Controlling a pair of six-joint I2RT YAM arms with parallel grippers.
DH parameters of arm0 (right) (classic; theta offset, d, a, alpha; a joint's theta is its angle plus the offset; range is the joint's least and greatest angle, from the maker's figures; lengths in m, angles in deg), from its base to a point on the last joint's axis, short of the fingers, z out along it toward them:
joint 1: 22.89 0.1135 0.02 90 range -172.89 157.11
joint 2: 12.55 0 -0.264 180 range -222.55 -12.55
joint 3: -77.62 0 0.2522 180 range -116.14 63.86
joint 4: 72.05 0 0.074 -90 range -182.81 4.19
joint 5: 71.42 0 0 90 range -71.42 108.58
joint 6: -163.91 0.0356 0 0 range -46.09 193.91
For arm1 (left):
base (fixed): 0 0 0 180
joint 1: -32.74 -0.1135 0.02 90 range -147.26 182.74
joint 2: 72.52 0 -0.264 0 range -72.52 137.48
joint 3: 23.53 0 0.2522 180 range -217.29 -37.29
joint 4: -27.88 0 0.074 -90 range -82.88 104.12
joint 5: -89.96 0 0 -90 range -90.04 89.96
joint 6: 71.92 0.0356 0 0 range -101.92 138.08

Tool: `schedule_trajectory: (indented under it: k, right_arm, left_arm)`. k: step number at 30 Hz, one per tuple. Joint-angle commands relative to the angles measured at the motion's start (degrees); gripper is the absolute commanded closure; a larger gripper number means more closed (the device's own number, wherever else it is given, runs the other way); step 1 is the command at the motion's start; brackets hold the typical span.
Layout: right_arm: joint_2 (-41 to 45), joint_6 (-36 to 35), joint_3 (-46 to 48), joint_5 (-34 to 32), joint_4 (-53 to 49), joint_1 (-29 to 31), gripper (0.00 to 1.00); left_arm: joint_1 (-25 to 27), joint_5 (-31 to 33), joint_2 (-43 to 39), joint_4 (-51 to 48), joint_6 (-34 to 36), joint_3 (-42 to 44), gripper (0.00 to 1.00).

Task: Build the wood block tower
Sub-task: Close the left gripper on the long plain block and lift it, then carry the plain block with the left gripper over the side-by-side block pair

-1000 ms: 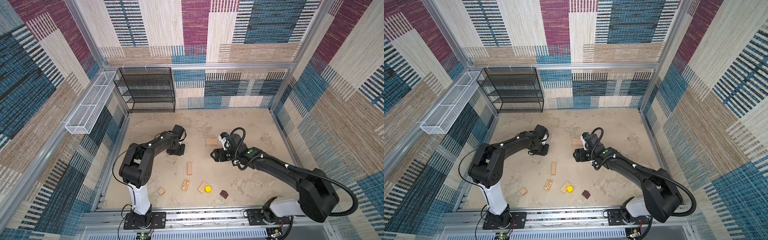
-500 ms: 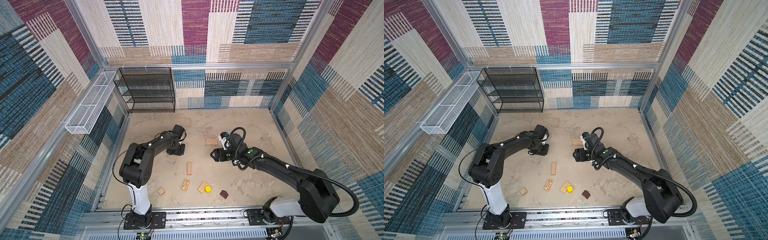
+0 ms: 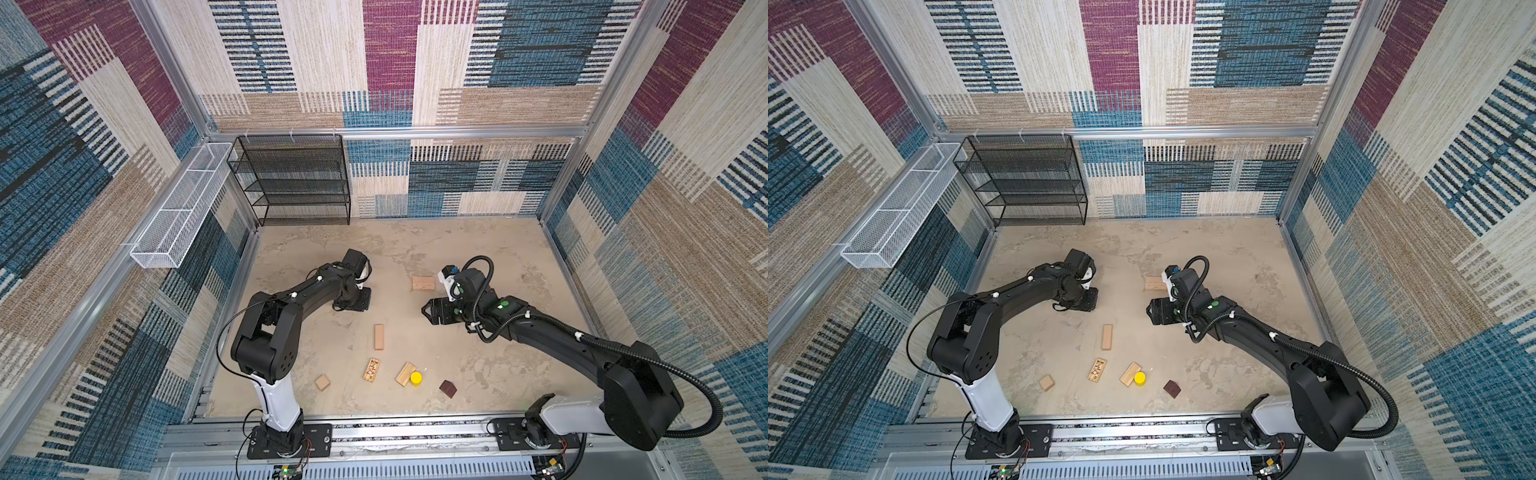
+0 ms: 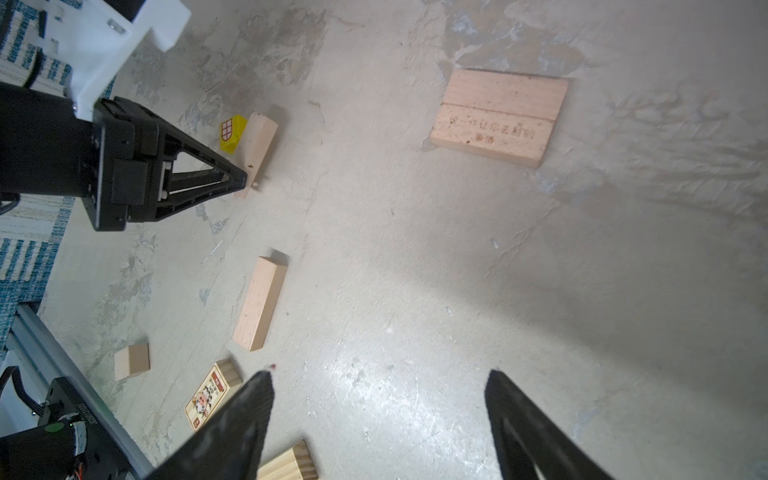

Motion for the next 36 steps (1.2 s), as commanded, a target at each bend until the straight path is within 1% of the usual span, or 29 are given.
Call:
schedule_trajectory:
  k: [1,7,15,21,26,34,36]
  right_arm:
    - [0.61,0.6,0.09,-0.02,0.63,-0.01,0.17]
    - [1.97,1.68,1.67,-0.94,1.93,-0.07,0.17]
    - [3.66,4.31,2.15,-6.16,1.67,-0.06,0.17]
    - [7.58,6.12,5.27,-9.49,2.05,-0.07,0.17]
    - [10.09,6.62,6.22,-12.14,1.17,-0.09,0.17]
    - [11.18,7.56,7.22,-10.77,1.55,-0.14,0.15]
    - [11.07,7.3,7.17,-10.56,1.09,-0.03,0.15]
  left_arm:
    - [-0.04,-0.77,-0.94,0.52,-1.72,0.45,1.0]
    - [0.69,-0.82,-2.92,1.44,-3.43,1.03,1.0]
    - [4.15,-0.6,-5.7,1.7,-6.43,-0.99,1.0]
    - [6.38,0.19,-7.34,4.39,-9.35,-1.33,1.0]
    - [8.15,-0.81,-7.24,5.31,-11.55,-2.67,1.0]
    - [11.53,-1.84,-4.0,8.06,-17.37,-4.82,1.0]
    - [11.99,-3.13,-2.76,8.04,-18.77,-6.22,1.0]
